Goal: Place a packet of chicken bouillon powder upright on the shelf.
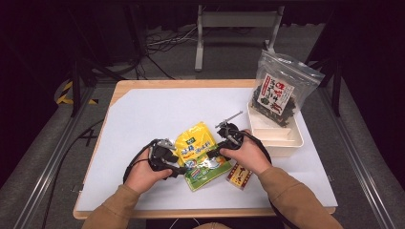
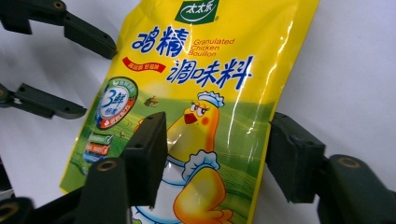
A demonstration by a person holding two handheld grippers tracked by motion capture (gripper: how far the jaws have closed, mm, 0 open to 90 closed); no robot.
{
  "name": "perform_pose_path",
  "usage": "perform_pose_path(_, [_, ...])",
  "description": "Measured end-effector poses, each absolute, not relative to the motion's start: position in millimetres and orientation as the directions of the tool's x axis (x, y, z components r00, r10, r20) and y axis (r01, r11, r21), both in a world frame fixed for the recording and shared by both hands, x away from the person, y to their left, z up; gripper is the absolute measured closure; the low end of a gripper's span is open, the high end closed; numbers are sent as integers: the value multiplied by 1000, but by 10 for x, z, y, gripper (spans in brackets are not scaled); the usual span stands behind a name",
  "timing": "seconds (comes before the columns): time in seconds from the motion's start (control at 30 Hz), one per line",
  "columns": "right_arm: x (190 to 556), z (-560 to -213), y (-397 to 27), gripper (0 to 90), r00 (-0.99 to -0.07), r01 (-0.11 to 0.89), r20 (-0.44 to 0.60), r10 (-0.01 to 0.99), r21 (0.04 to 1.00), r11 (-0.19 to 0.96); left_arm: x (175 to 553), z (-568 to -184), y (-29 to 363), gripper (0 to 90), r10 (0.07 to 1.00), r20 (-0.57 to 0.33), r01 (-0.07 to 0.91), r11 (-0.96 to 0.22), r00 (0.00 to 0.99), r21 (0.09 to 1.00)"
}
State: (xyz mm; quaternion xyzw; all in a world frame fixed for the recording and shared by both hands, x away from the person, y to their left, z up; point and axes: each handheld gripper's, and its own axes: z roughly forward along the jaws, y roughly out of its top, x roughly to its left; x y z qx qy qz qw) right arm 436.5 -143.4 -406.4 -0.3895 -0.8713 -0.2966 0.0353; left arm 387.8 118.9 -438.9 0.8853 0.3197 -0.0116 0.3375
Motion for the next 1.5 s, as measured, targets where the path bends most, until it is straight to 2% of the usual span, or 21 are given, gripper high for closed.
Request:
perform_pose_path(0.1, [4361,-4042,-1417,474,-682,719,334,651,470,512,3876,-4387,1186,372,558,-237,575,-571,795,586])
perform_pose_path(0.23, [4366,-4083,-1383,516,-685,718,327,651,450,530,3882,-4391,1194,372,561,-252,585,-558,789,588])
perform_pose_path(0.43, [4362,-4099,-1331,713,-703,702,301,644,441,559,3879,-4390,1188,376,561,-244,582,-564,791,586])
perform_pose_path(0.6, [4332,-4073,-1274,786,-733,669,260,629,442,598,3880,-4392,1195,374,562,-253,586,-556,788,590])
perform_pose_path(0.83, [4297,-4053,-1276,820,-733,664,242,636,459,590,3875,-4380,1212,366,558,-267,591,-549,785,591])
perform_pose_path(1.17, [4171,-3811,-1284,859,-755,604,182,631,568,559,3847,-4198,1323,356,567,-275,585,-487,777,648])
perform_pose_path(1.5, [4077,-3580,-1371,864,-758,537,111,643,665,519,3882,-4187,1427,335,591,-307,615,-433,746,659])
